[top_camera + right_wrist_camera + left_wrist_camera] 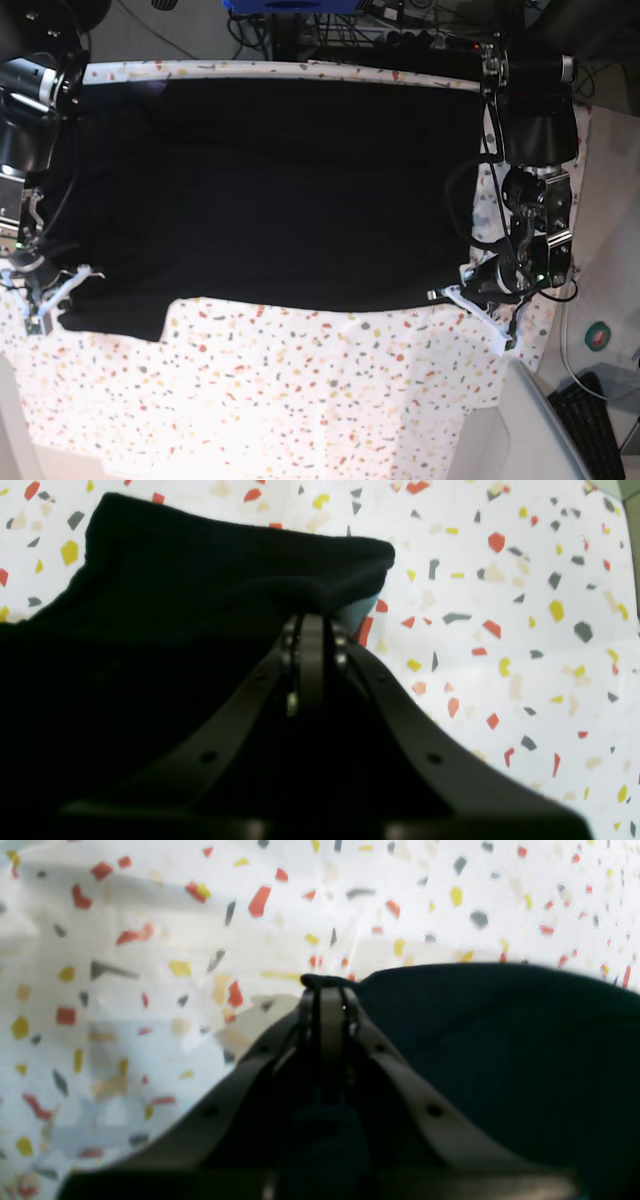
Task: Layout the t-shirt on the table in an organized manner, then fold the t-shirt properly
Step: 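Grasp the hem corners with both grippers and lift them, then fold the hem with both grippers over toward the collar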
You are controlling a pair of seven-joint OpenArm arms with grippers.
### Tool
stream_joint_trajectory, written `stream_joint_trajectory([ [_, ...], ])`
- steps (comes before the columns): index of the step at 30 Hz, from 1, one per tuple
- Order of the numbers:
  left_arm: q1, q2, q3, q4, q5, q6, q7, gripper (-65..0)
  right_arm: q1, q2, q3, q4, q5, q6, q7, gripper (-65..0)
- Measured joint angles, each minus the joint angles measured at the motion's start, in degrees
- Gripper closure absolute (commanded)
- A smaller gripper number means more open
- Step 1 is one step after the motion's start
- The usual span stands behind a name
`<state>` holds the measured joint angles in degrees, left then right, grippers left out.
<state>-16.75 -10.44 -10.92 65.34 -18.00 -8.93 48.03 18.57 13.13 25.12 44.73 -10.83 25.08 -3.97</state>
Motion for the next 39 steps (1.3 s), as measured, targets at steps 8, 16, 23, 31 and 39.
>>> stream_joint_trajectory([
  [8, 3.5, 0.1, -4.4, 8.0, -0.1, -0.1, 5.1, 0.0, -4.2, 0.0, 0.2, 6.6, -0.1, 0.0, -0.3, 0.0],
  [16, 9.1, 0.1, -4.4, 13.5, -0.1, -4.5, 6.0, 0.0, -9.1, 0.0, 0.3, 12.3, -0.1, 0.1, -3.6, 0.0],
  [23, 14.9, 0.1, -4.4, 18.8, 0.0, -4.7, 6.1, 0.0, -12.2, 0.1, 0.3, 18.6, 0.1, 0.1, -6.0, 0.0],
  [31, 21.9, 0.0, -4.4, 26.1, -0.2, -4.8, 9.0, 0.0, -16.9, -0.2, 1.7, 20.5, 0.2, 0.5, -7.6, 0.0],
  [39, 25.7, 0.3, -5.5, 29.7, -0.8, -5.3, 9.5, 0.0, -22.4, -0.5, 6.4, 23.8, 0.4, 0.7, -11.0, 0.0],
])
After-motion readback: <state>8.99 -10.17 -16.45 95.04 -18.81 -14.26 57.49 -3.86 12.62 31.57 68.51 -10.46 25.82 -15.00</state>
